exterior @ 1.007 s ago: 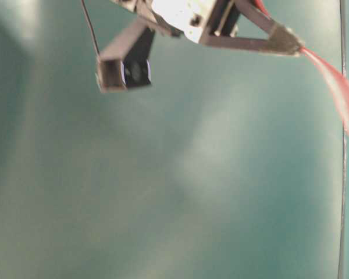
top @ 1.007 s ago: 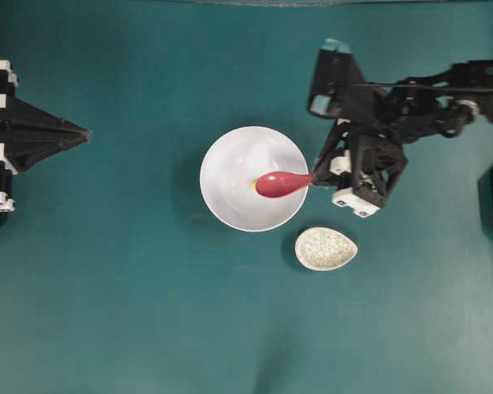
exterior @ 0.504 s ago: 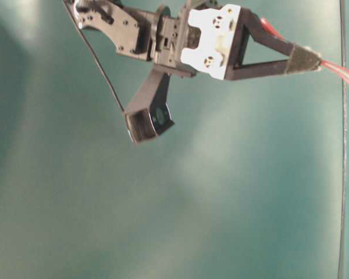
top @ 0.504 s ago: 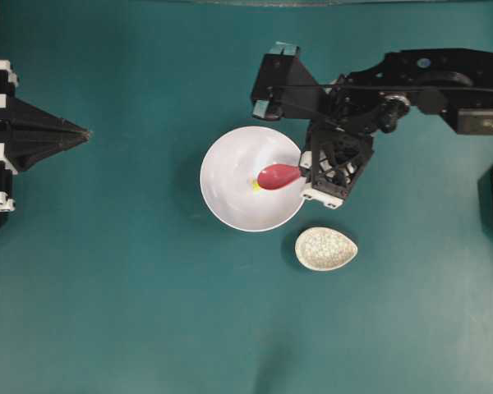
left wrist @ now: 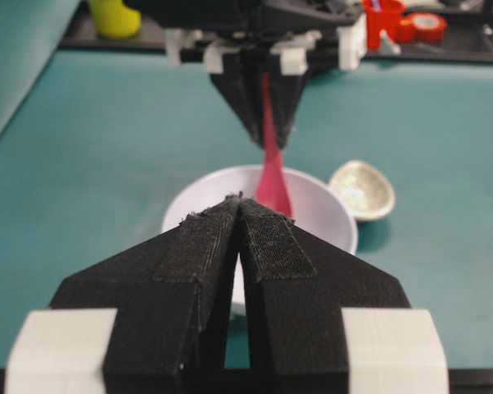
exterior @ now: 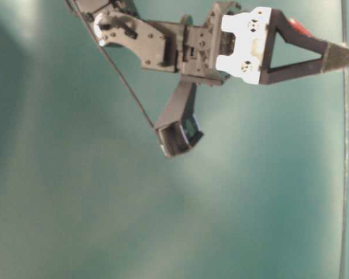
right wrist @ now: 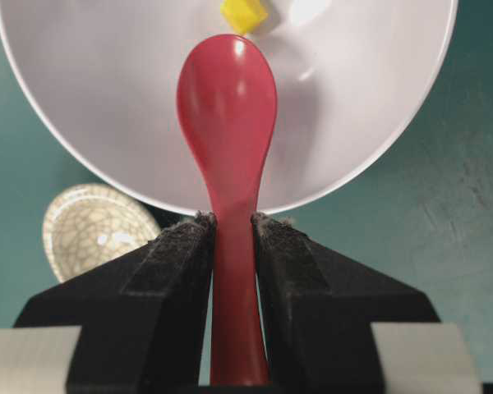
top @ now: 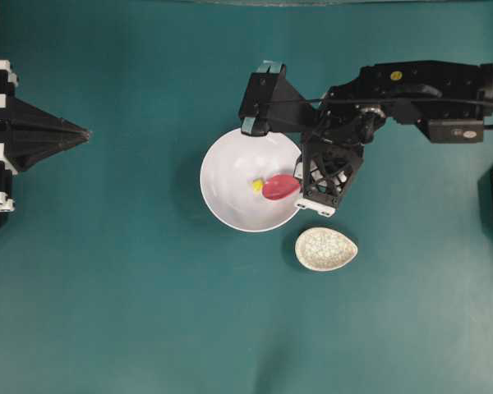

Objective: Scoop the yellow hexagonal prism block from the bowl with a spoon using the right arm.
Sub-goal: 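Lower the spoon into the bowl and push it toward the yellow block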

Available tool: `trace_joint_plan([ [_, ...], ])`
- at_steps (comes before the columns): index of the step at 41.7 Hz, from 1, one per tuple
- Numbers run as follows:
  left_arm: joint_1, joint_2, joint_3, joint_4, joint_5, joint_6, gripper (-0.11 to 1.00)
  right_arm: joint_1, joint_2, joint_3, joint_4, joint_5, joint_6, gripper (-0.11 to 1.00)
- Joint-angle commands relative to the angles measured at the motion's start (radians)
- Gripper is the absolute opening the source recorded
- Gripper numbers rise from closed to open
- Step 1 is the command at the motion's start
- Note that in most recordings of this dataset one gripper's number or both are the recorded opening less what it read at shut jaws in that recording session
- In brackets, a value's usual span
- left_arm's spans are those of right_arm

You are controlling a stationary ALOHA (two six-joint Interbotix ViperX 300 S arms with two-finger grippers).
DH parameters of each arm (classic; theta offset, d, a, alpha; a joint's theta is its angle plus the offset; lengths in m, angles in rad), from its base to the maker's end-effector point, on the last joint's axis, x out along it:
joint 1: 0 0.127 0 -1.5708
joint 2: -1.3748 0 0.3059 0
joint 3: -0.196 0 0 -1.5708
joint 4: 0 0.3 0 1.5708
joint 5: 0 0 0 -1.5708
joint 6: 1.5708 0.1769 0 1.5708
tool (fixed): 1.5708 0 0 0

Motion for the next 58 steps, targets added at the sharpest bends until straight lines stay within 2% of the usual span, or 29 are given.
trace_joint_plan([
  [1, 0.002, 0.005, -0.012, 0.002, -0.005, 0.002, 0.00, 0.003, -0.009, -0.023, -0.002, -0.017, -0.002, 0.22],
  [37, 0.003, 0.003, -0.012, 0.002, -0.005, 0.005, 0.00, 0.008, 0.046, -0.023, -0.002, -0.288, -0.029, 0.22],
  [58, 0.002, 0.003, -0.012, 0.002, -0.003, 0.006, 0.00, 0.008, 0.018, -0.023, -0.003, -0.341, -0.048, 0.22],
])
